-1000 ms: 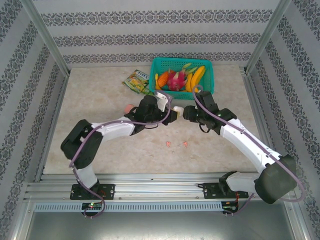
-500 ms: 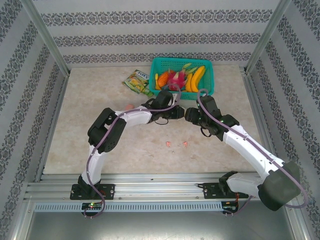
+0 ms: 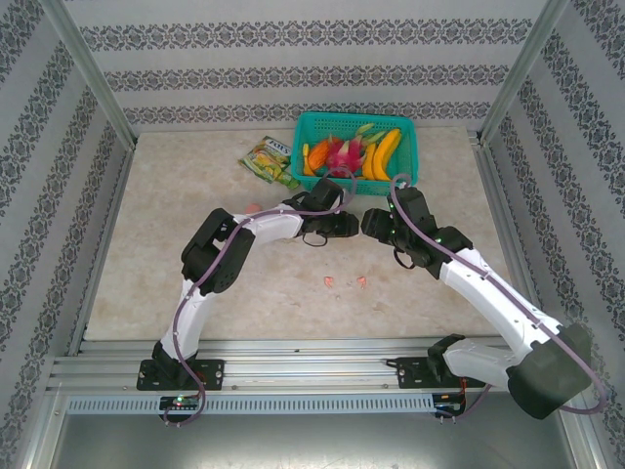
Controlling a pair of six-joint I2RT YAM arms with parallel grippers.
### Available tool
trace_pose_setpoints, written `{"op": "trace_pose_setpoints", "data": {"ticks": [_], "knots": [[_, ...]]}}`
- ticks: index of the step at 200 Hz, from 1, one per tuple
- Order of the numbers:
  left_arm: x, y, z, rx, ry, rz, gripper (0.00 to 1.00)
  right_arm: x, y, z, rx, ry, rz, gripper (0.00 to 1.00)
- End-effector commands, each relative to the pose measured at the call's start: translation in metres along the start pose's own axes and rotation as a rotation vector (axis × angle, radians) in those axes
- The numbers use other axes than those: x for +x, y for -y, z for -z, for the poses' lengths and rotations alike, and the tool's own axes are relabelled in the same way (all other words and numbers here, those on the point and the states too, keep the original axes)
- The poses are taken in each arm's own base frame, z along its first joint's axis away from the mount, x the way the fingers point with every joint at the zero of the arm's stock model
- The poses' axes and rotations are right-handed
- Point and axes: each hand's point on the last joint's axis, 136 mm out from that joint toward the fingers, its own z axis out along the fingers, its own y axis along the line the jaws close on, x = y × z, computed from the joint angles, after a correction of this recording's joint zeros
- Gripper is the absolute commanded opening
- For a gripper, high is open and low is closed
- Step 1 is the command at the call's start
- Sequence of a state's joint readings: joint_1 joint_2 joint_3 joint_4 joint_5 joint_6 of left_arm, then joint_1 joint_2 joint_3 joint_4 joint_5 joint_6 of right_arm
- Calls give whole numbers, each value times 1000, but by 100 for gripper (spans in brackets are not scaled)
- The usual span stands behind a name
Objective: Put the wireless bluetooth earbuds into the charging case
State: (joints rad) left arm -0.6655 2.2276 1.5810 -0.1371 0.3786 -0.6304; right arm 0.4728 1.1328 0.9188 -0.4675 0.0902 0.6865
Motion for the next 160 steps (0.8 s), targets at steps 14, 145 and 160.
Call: {"op": "trace_pose_setpoints", "data": {"ticks": [14, 145, 160], "knots": [[-5, -12, 10, -78, 3, -31, 52, -8, 4, 11, 15, 35, -13, 58], [-69, -37, 219, -445, 442, -290, 100, 1, 18, 18, 32, 54, -3, 66], [-74, -56, 236, -538, 475, -287, 100, 4, 19, 14, 32, 46, -5, 66]]}}
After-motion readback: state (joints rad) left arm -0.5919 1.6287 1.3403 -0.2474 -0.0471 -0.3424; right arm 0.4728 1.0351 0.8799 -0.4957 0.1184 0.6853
